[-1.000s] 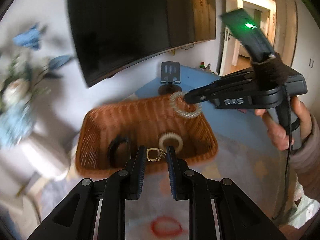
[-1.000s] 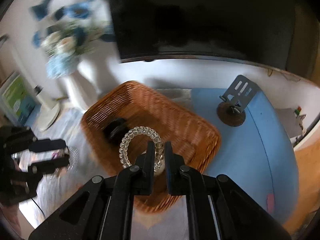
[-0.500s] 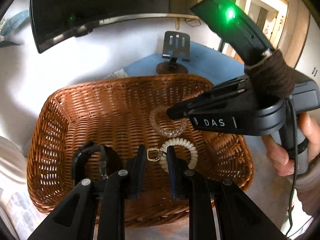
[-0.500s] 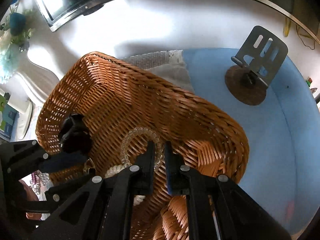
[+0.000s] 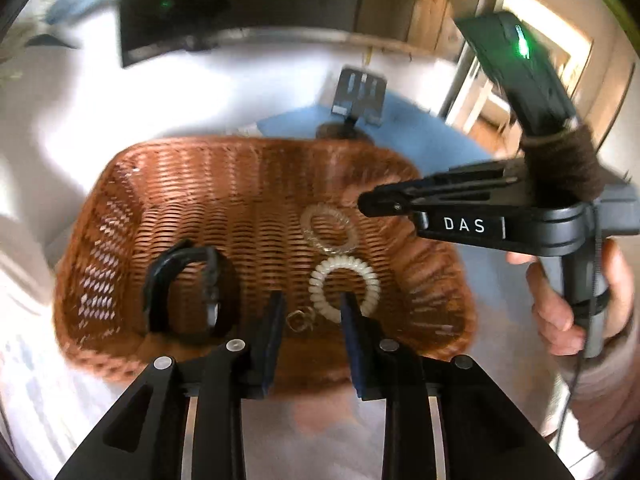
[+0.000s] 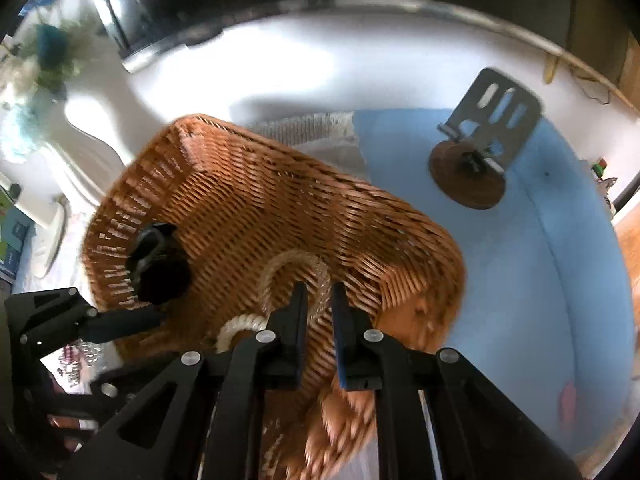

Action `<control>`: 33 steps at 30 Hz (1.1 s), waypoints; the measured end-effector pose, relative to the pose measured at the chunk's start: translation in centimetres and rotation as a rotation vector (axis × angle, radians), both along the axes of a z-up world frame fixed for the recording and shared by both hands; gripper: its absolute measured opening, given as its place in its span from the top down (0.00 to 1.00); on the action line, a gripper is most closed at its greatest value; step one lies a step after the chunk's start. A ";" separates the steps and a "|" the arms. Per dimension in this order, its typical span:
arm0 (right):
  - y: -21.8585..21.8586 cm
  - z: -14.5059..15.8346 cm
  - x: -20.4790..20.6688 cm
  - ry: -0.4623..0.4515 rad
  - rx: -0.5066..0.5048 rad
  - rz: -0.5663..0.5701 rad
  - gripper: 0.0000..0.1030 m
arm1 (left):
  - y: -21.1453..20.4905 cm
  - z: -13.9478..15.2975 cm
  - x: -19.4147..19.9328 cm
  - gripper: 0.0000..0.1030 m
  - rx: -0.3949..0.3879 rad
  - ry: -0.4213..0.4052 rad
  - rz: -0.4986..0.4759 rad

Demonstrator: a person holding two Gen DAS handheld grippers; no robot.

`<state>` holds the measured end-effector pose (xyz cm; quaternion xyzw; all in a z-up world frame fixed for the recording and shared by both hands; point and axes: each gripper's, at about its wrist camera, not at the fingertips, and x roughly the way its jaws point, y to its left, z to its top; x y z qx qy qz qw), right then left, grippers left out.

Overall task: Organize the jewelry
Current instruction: 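Lower the ring and bead bracelet into the basket while both tools open, then grasp the purple coil hair tie with the left tool while the right tool grasps the red string bracelet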

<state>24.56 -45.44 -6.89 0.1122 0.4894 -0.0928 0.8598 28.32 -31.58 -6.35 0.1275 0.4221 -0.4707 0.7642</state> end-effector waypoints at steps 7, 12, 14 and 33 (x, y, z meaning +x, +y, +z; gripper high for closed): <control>3.5 4.5 -6.1 -0.099 -0.024 0.024 0.68 | 7.2 5.5 -4.9 0.51 -0.057 -0.098 0.062; 7.4 5.0 -9.8 -0.115 -0.017 0.077 0.65 | 12.8 6.8 -8.9 0.44 -0.067 -0.154 0.102; 9.0 4.4 -11.2 -0.117 0.000 0.104 0.65 | 15.2 6.7 -10.7 0.43 -0.066 -0.176 0.121; 17.8 -3.5 -12.3 -0.024 -0.023 0.277 0.65 | 29.1 -2.7 -11.7 0.43 -0.031 -0.048 0.387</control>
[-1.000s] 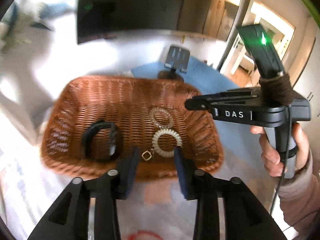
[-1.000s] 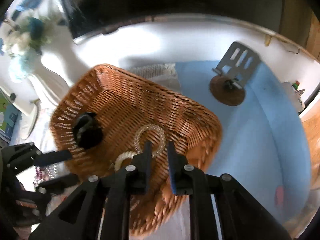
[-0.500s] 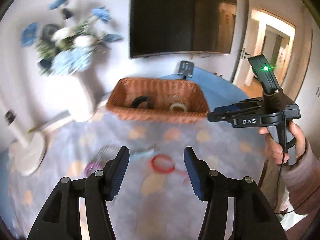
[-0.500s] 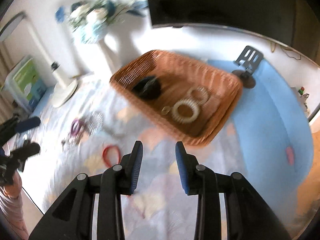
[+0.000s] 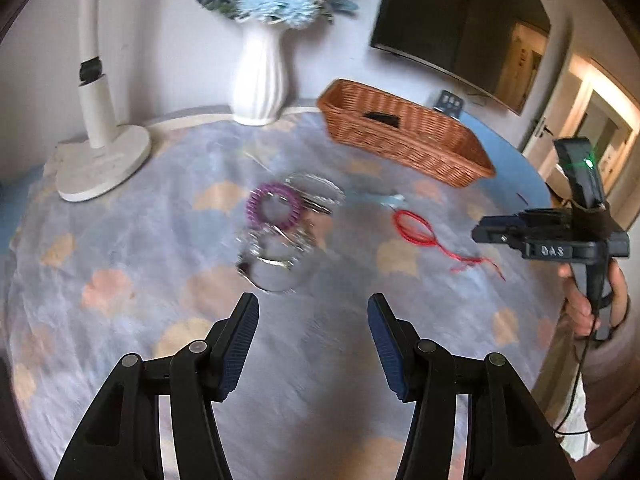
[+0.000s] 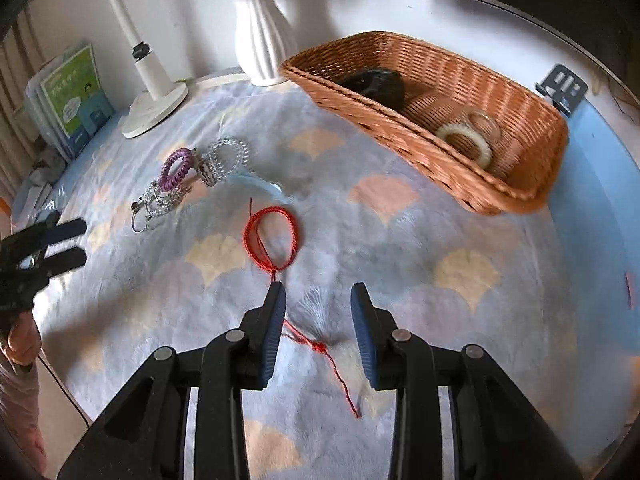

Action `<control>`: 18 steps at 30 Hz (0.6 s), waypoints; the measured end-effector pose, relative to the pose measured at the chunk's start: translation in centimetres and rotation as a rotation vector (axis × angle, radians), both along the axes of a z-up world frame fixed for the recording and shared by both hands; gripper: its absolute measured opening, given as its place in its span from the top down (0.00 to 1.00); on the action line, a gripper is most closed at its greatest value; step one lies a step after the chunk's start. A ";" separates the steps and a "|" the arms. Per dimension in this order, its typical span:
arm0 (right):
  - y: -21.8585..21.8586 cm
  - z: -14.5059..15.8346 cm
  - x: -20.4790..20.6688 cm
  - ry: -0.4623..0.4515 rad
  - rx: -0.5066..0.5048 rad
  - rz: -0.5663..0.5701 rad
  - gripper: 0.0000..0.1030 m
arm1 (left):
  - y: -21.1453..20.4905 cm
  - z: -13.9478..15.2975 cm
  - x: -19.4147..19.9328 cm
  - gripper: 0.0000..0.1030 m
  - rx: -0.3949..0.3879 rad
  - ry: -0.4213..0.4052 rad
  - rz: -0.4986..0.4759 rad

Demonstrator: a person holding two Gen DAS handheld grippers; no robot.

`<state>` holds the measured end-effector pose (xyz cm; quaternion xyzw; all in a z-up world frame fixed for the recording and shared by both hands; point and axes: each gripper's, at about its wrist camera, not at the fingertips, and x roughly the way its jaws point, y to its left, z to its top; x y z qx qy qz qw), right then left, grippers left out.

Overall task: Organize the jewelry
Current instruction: 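Grasp the purple coil hair tie with the left tool while the right tool grasps the red string bracelet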

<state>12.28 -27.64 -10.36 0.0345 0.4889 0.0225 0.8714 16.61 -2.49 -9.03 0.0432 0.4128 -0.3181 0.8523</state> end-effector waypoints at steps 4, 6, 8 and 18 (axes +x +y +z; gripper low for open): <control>0.1 0.2 1.2 -0.011 -0.033 0.016 0.65 | 0.1 1.0 2.9 0.43 -0.015 -0.011 0.036; 0.0 0.1 1.8 -0.007 -0.022 0.024 0.65 | -0.3 1.1 5.4 0.43 -0.016 0.012 0.049; -0.2 -0.3 2.4 0.003 -0.001 0.030 0.65 | -0.3 0.4 8.0 0.44 -0.026 0.080 0.050; 0.3 -2.3 5.3 0.014 0.015 0.079 0.65 | -1.6 -3.7 12.6 0.44 -0.062 0.177 -0.018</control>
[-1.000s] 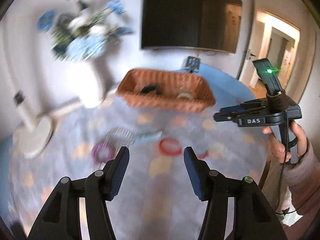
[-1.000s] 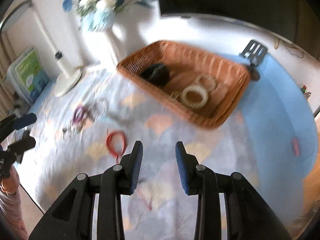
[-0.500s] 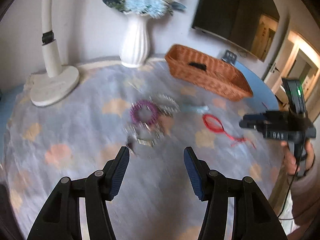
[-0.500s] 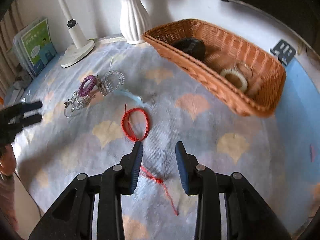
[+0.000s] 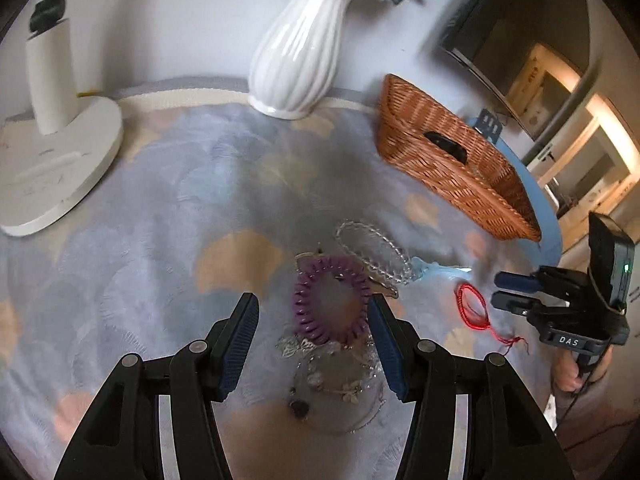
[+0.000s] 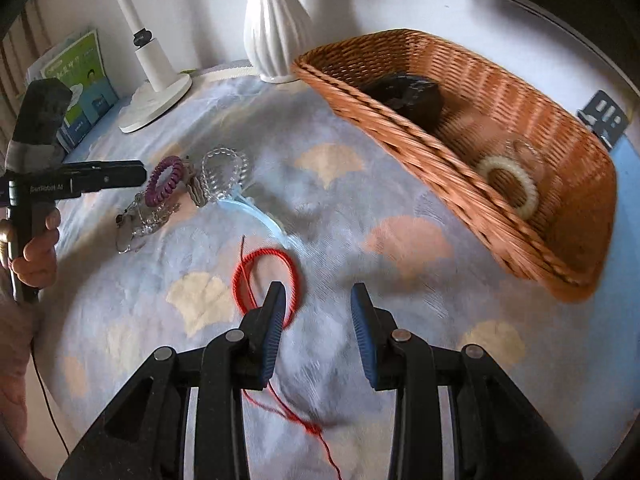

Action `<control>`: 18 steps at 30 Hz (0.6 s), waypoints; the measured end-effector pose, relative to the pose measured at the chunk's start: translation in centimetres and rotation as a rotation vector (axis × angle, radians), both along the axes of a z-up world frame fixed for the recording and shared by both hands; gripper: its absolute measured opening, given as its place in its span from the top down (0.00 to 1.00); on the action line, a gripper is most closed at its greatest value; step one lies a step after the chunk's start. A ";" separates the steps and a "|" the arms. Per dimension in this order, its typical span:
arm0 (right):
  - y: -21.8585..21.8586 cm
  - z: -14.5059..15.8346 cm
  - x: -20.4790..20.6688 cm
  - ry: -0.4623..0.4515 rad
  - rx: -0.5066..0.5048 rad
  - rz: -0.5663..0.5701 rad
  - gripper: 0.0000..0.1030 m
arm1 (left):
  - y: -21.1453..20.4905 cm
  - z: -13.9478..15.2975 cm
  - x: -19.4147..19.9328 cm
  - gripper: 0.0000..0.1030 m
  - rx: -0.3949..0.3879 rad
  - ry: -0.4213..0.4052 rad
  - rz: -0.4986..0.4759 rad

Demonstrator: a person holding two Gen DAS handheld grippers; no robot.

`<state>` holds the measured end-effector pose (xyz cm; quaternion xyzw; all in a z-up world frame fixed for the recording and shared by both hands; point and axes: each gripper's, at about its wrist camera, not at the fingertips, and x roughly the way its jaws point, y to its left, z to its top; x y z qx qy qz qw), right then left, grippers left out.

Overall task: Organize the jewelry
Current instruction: 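Grasp the purple coil hair tie with the left tool while the right tool grasps the red string bracelet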

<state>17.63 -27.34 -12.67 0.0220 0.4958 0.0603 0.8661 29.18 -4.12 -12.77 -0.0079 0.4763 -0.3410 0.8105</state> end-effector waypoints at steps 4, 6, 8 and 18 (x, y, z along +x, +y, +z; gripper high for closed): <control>1.6 -1.1 0.2 -0.036 -0.091 0.013 0.65 | -1.1 -0.5 -0.3 0.44 0.067 -0.047 -0.008; 2.5 -1.2 -0.1 -0.061 -0.150 0.025 0.65 | -1.5 -0.4 -0.2 0.46 0.087 -0.061 -0.011; 2.9 -1.3 -0.3 -0.073 -0.176 0.033 0.66 | -2.1 -0.6 -0.3 0.52 0.104 -0.074 -0.013; 4.6 -1.5 -0.9 -0.121 -0.248 0.082 0.93 | -2.2 0.0 -0.2 0.89 0.116 -0.094 0.022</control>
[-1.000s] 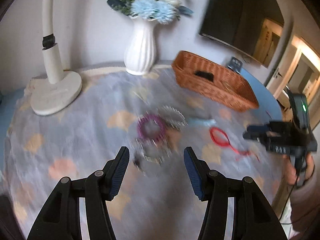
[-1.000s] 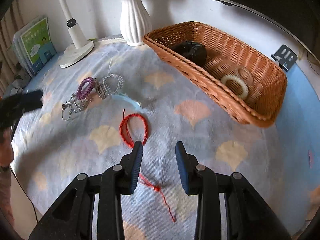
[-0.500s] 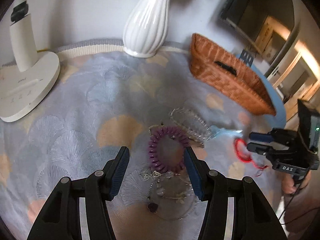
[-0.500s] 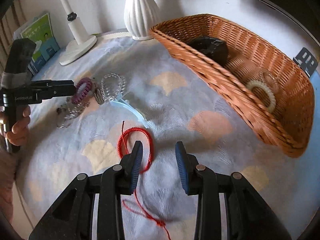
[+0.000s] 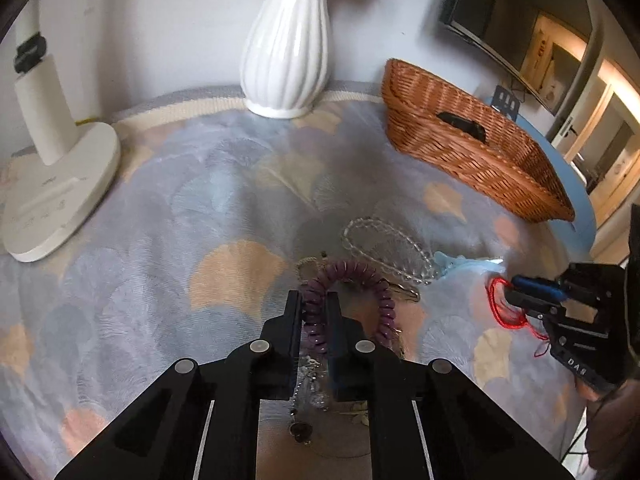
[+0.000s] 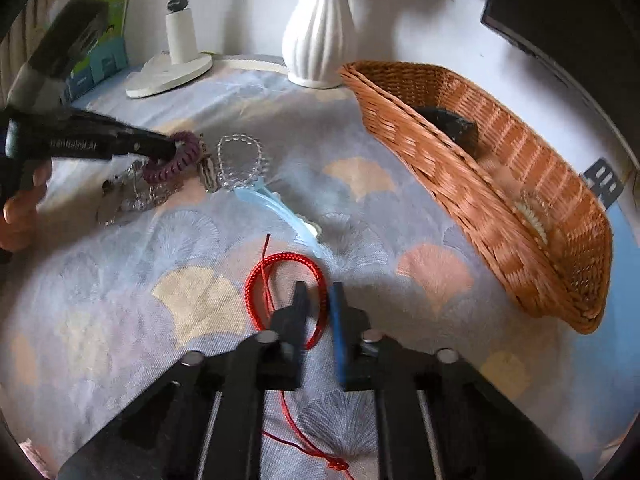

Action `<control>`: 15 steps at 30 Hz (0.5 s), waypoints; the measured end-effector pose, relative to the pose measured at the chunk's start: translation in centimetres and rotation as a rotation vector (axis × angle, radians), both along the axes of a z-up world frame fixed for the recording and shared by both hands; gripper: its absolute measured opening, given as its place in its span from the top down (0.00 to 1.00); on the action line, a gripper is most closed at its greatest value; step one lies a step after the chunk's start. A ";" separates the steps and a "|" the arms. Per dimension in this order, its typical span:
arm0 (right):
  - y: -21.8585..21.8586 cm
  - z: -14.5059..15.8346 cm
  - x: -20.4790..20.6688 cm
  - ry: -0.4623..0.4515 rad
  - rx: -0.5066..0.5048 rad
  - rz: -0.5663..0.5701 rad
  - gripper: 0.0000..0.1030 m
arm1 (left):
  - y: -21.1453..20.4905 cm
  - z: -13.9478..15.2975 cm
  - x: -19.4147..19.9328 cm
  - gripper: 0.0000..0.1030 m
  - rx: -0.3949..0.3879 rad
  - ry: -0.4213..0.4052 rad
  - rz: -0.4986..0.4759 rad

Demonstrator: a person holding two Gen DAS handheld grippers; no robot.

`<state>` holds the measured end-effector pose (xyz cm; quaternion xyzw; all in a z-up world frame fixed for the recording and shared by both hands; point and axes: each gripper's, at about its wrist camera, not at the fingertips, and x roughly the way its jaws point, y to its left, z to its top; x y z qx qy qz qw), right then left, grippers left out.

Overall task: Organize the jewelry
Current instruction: 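Grasp the purple coil hair tie with the left tool while the right tool grasps the red string bracelet, then carry the purple hair tie and red bracelet into the basket while both tools release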

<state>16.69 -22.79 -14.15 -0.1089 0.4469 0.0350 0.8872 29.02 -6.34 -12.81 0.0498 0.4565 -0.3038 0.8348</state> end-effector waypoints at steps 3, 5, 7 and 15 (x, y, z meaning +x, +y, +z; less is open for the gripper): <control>0.4 0.0 -0.3 -0.003 -0.005 0.024 0.95 | 0.9 1.3 -0.2 0.89 -0.059 -0.008 0.015; 0.4 0.2 -0.5 -0.009 0.021 0.053 0.95 | 1.4 2.2 -0.4 0.89 -0.109 -0.007 0.018; 0.7 0.8 -1.4 -0.051 0.048 0.097 0.95 | 1.6 3.2 -0.7 0.89 -0.153 -0.008 0.011; -0.2 1.9 -2.3 -0.075 0.157 0.115 0.95 | -0.5 6.1 -3.2 0.89 -0.159 -0.054 -0.057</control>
